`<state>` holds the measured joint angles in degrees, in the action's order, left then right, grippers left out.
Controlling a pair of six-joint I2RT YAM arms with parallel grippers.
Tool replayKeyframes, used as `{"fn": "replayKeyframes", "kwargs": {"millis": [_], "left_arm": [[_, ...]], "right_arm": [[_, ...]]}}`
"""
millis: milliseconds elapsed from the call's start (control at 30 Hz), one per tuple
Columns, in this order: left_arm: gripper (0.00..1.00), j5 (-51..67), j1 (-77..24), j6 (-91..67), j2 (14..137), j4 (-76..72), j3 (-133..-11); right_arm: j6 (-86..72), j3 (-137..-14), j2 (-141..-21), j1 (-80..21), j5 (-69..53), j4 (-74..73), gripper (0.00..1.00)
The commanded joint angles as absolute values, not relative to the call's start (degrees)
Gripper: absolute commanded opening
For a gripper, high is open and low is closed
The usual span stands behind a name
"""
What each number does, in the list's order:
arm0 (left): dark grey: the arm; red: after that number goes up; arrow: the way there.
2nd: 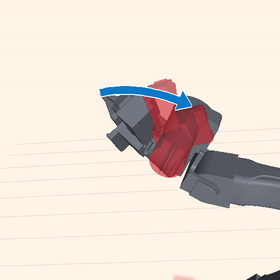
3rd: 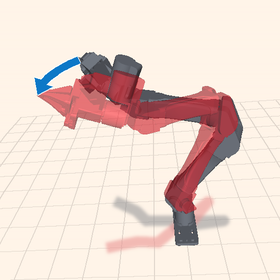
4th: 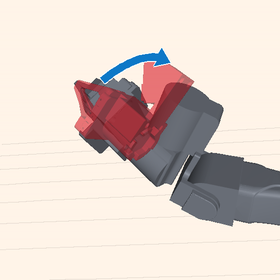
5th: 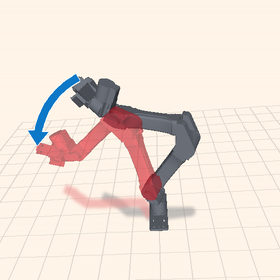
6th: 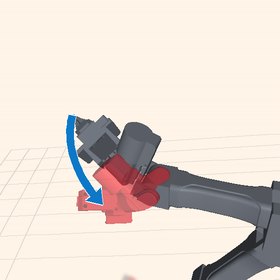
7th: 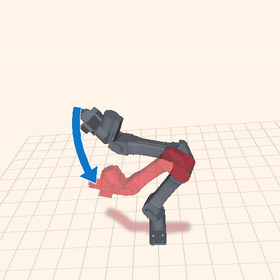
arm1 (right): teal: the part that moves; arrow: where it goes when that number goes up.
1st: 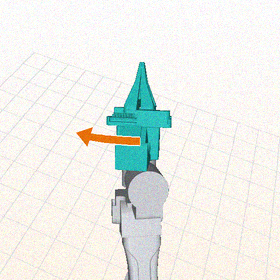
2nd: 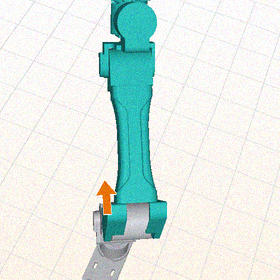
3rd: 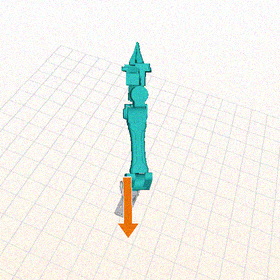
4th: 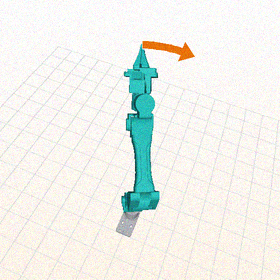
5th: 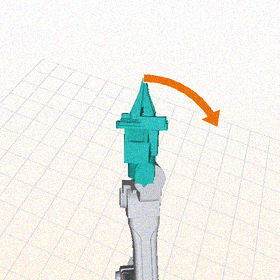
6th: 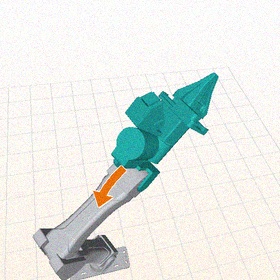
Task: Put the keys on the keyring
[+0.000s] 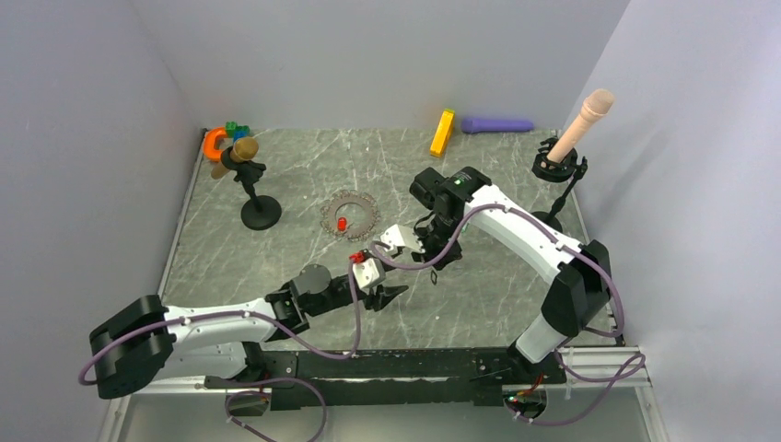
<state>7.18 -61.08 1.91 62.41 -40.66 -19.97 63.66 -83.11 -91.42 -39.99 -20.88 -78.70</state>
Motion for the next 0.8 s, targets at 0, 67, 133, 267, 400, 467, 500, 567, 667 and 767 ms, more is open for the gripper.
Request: {"fn": "replayKeyframes", "kwargs": {"millis": [0, 67, 133, 267, 400, 467, 500, 567, 667, 767], "left_arm": [[0.56, 0.41, -64.14, 5.93, 65.85, -47.11, -23.29], [0.54, -0.68, -65.16, 5.94, 68.09, -50.45, -23.17], [0.51, -2.02, -65.68, 5.1, 70.08, -53.68, -22.97], [0.46, -3.93, -66.09, 2.59, 73.22, -58.7, -22.3], [0.43, -6.71, -66.18, 1.2, 74.88, -64.33, -21.14], [0.43, -6.93, -66.17, 1.11, 75.92, -65.81, -21.33], [0.42, -6.64, -66.16, 0.9, 76.4, -66.42, -21.53], [0.4, -5.74, -66.14, 0.5, 77.55, -67.94, -21.74], [0.37, -4.43, -66.1, 0.43, 79.16, -68.14, -22.68], [0.35, -3.37, -66.14, -2.01, 80.13, -68.66, -22.91]], "right_arm": [[60.74, -87.94, -92.87, -40.4, -18.29, -83.4, 0.0], [60.33, -89.04, -93.78, -40.47, -19.25, -83.79, 0.0], [59.9, -90.04, -94.35, -40.37, -20.37, -83.97, 0.0], [59.79, -91.75, -95.0, -40.41, -23.1, -84.29, 0.0], [60.01, -92.49, -95.12, -40.41, -26.07, -84.67, 0.0], [60.19, -92.54, -94.88, -40.39, -27.32, -84.64, 0.0], [60.28, -92.62, -94.84, -40.39, -27.82, -84.61, 0.0], [60.28, -92.8, -94.83, -40.41, -28.57, -84.74, 0.0], [60.28, -92.61, -94.58, -40.43, -29.13, -84.58, 0.0], [60.29, -92.08, -94.0, -40.4, -29.55, -84.02, 0.0]]}}
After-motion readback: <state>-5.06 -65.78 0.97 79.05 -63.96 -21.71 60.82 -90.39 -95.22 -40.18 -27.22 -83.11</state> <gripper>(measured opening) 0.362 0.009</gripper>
